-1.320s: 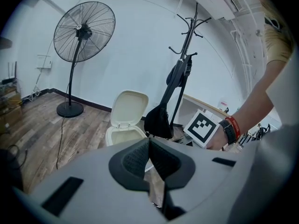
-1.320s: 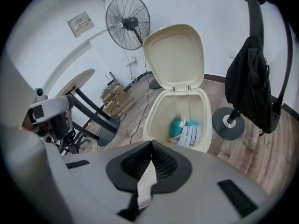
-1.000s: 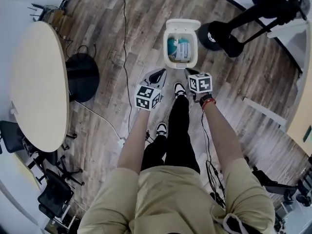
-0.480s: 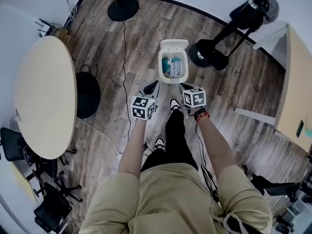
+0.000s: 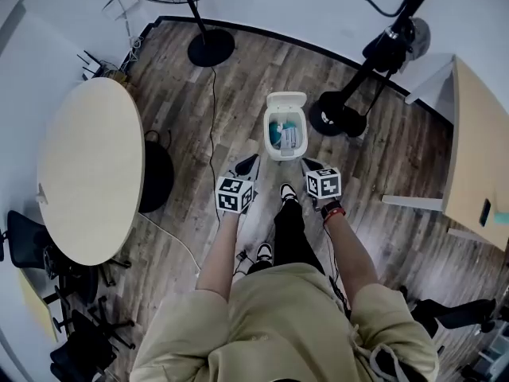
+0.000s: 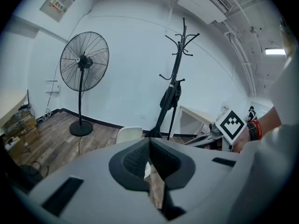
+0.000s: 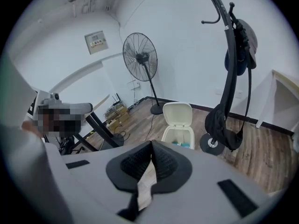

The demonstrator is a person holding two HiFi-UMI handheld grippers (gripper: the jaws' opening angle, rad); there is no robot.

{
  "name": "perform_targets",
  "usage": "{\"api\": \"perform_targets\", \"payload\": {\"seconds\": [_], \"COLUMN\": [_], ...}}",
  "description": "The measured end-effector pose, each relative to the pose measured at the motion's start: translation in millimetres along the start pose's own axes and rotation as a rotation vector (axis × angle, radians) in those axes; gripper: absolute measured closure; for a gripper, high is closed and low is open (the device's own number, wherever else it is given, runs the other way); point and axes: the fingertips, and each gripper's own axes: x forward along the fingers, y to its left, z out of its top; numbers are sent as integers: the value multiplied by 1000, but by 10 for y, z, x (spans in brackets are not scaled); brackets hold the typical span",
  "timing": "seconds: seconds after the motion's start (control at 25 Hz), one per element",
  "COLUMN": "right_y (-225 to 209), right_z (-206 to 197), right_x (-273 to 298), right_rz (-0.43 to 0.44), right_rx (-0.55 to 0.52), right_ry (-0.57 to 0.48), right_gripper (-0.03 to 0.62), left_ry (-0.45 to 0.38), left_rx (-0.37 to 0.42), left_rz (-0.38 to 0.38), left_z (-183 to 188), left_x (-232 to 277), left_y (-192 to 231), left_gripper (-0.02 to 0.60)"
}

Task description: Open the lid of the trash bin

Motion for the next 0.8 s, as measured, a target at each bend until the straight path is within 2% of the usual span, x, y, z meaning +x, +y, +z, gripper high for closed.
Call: {"api": "perform_targets", "payload": {"seconds": [0.36,0.8], "right_y": [329,771], "right_z": [159,246], "right_x": [-789,-1683], "right_rz": [-10,-42], "right_rx": [-8,-4], "right_ry": [-105,-291], "right_gripper": [577,577], "left_ry": [-74,-146], "left_rx": [-3,56], "left_rz": [0,11], "left_z": [281,500], "left_x": [-531,-1294], "left_y": [-453,-859], "left_gripper": [558,558]}}
